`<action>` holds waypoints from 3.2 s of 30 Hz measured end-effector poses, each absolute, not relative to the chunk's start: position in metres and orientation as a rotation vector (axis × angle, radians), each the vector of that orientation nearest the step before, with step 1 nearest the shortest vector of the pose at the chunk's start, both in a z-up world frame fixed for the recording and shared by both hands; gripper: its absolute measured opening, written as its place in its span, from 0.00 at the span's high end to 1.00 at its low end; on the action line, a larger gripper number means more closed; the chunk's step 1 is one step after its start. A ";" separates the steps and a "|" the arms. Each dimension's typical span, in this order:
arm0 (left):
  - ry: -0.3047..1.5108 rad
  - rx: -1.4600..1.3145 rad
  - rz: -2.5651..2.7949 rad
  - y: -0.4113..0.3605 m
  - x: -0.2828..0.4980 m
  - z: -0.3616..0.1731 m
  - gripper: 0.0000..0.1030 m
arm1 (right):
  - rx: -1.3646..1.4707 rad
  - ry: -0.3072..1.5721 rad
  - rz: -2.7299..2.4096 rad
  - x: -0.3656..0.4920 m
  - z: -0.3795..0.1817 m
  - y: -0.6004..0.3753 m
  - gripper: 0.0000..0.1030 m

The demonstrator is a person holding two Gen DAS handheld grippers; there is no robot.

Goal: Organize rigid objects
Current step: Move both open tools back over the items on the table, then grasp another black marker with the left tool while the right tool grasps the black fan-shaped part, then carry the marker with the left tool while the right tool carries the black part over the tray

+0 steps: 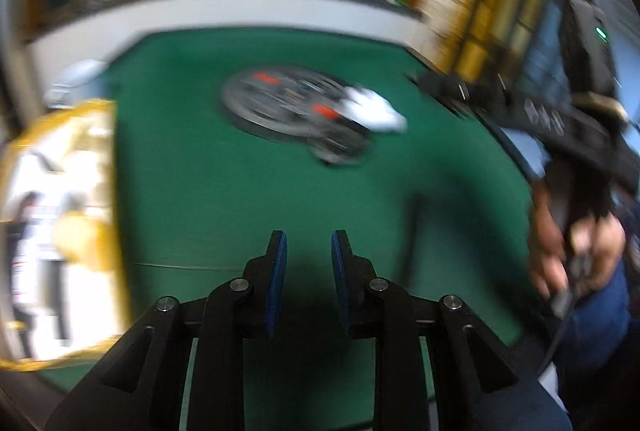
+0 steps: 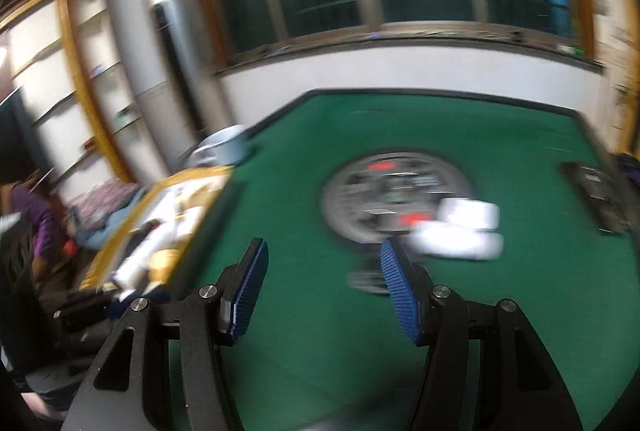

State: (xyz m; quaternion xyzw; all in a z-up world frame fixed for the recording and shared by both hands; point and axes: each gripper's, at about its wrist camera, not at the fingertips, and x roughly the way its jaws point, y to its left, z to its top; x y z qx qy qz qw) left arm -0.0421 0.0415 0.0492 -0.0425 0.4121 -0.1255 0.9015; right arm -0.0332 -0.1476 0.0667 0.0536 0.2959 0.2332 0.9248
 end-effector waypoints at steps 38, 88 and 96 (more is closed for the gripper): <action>0.917 -0.070 -0.223 0.029 -0.019 0.007 0.88 | 0.132 0.768 0.512 0.012 0.032 -0.161 0.28; 0.842 -0.033 -0.128 0.026 -0.038 0.031 0.88 | -0.017 0.771 0.525 0.017 0.028 -0.120 0.46; 0.802 -0.061 -0.106 0.038 -0.044 0.045 0.88 | 0.001 0.758 0.531 0.014 0.032 -0.121 0.46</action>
